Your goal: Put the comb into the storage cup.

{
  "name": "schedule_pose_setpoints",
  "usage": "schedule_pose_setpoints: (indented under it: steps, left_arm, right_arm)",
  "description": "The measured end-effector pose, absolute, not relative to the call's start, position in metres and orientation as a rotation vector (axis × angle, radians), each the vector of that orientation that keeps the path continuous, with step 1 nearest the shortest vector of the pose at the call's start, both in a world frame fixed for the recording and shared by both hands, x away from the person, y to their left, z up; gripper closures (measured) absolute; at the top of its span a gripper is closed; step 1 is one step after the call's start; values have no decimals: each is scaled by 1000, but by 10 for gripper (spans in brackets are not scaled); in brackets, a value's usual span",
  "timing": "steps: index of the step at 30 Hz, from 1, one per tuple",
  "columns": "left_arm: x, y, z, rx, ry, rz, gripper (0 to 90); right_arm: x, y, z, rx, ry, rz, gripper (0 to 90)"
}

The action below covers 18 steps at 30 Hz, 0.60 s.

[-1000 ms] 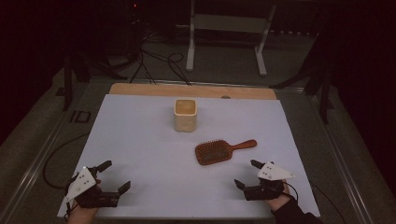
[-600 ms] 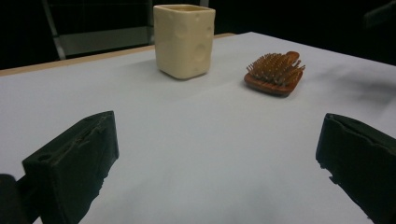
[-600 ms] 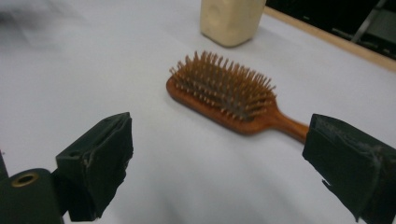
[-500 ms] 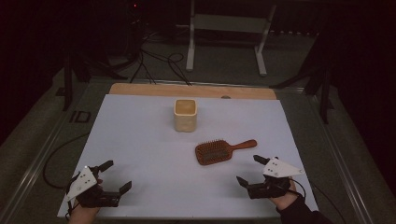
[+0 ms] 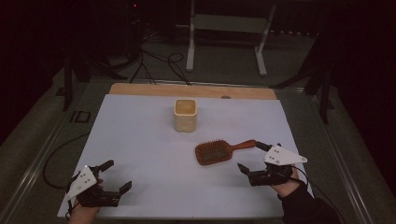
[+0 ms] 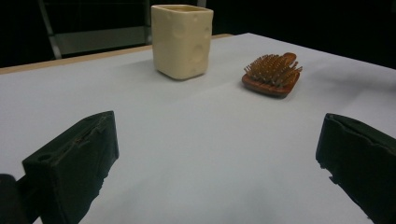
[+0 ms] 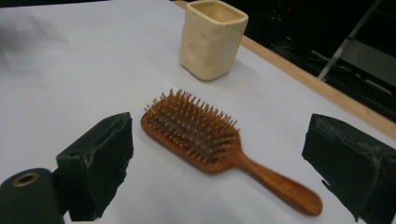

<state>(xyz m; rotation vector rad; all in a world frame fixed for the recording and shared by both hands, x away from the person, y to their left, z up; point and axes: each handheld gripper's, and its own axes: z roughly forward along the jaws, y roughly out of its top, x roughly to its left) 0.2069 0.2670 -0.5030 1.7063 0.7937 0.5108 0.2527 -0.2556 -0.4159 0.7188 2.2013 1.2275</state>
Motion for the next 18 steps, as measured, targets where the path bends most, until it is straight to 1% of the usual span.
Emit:
schedule_pose_setpoints:
  steps: [10,18]
  left_arm:
    - [207,267,-503,1705,792,510,0]
    - [208,268,-503,1695,793,506,0]
  right_arm:
    - [274,-256,-402,713,2176,1220,84]
    - [293,-254,-402,723,2187,1213,85]
